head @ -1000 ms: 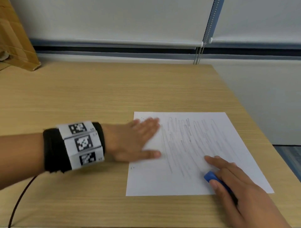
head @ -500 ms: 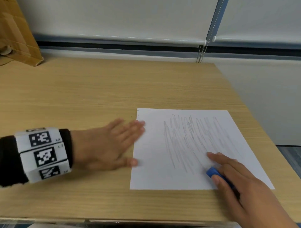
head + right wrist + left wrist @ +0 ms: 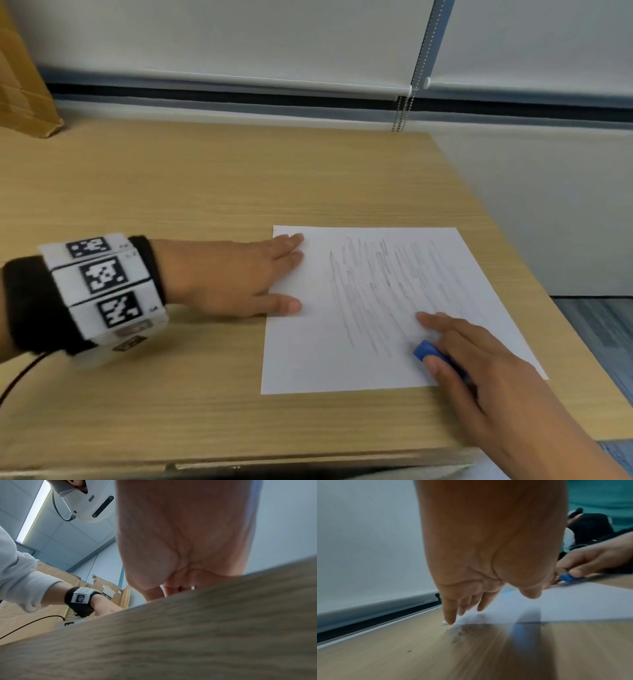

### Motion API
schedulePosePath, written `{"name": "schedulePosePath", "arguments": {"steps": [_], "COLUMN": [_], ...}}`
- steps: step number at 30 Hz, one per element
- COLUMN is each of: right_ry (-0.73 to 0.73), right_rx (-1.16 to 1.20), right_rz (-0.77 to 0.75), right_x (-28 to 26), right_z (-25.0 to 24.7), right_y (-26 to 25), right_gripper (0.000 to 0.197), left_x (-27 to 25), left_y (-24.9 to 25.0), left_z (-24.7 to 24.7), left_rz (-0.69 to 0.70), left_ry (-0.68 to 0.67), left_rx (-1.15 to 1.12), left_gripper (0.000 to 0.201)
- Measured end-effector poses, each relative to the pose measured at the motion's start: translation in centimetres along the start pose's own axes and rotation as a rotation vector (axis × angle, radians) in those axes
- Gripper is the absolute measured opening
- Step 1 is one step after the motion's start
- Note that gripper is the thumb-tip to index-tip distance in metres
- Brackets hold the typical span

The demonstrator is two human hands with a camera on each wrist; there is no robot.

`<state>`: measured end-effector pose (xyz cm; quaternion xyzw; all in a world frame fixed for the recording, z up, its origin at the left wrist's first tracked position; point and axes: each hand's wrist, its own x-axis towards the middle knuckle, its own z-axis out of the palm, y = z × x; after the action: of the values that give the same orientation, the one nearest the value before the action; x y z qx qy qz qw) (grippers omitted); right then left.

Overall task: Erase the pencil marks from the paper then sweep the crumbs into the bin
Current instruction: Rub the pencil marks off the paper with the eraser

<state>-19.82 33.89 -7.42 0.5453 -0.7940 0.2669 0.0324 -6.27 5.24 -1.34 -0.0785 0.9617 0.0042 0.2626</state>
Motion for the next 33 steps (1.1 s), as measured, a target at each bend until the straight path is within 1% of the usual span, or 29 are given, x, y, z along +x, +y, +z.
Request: {"name": "schedulePosePath", "arguments": {"steps": [3, 5, 6, 8, 9, 10, 12, 14, 15, 17, 19, 23, 27, 30, 33], "right_ry": [-0.067, -0.127, -0.151, -0.208, -0.254, -0.288, -0.32, -0.312, -0.32, -0.368, -0.436, -0.554, -0.604, -0.618, -0.695], "right_rx": [-0.015, -0.041, -0.056, -0.106, -0.155, -0.206, -0.263, -0.225, -0.181, -0.106, -0.101, -0.245, -0.331, -0.301, -0.222], "right_rz": [0.03, 0.057, 0.074, 0.131, 0.141, 0.135, 0.154, 0.134, 0.112, 0.036, -0.047, -0.159, -0.231, -0.257, -0.311], "right_x": [0.3, 0.6, 0.9, 1.6, 2.2, 3.1, 5.7, 8.7, 10.3, 13.2, 15.8, 19.1, 20.7, 21.0, 20.4], "right_z": [-0.4, -0.8, -1.1, -2.3, -3.2, -4.2, -6.2, -7.1, -7.1, -6.0, -4.1, -0.5, 1.1, 1.3, 1.2], "right_y": [-0.2, -0.4, -0.6, -0.9, -1.4, -1.9, -3.0, -3.5, -3.5, -3.2, -2.6, -1.8, -2.0, -1.8, -1.9], "right_gripper": [0.04, 0.046, 0.053, 0.074, 0.079, 0.074, 0.05, 0.028, 0.022, 0.015, 0.012, 0.016, 0.02, 0.018, 0.017], "left_x": [1.3, 2.2, 2.6, 3.2, 3.4, 3.5, 3.6, 3.8, 3.8, 3.8, 3.8, 3.8, 4.0, 4.2, 4.4], "left_y": [-0.2, -0.1, -0.1, -0.2, -0.2, -0.2, -0.2, -0.3, -0.3, -0.3, -0.3, -0.4, -0.5, -0.6, -0.5], "left_z": [-1.2, -1.4, -1.5, -1.7, -1.9, -2.0, -2.1, -2.1, -2.1, -2.2, -2.2, -2.2, -2.1, -2.1, -2.1], "left_rz": [-0.017, -0.013, -0.006, 0.004, 0.004, 0.004, 0.001, -0.005, -0.008, -0.012, -0.014, -0.021, -0.021, -0.012, -0.007], "left_ry": [0.063, 0.099, 0.116, 0.126, 0.121, 0.118, 0.118, 0.116, 0.113, 0.111, 0.113, 0.127, 0.136, 0.138, 0.135], "left_rx": [-0.016, 0.01, 0.018, 0.028, 0.035, 0.042, 0.05, 0.045, 0.04, 0.026, 0.017, -0.017, -0.008, -0.001, 0.009], "left_gripper": [0.098, 0.099, 0.099, 0.101, 0.103, 0.104, 0.107, 0.111, 0.112, 0.113, 0.112, 0.109, 0.109, 0.11, 0.108]}}
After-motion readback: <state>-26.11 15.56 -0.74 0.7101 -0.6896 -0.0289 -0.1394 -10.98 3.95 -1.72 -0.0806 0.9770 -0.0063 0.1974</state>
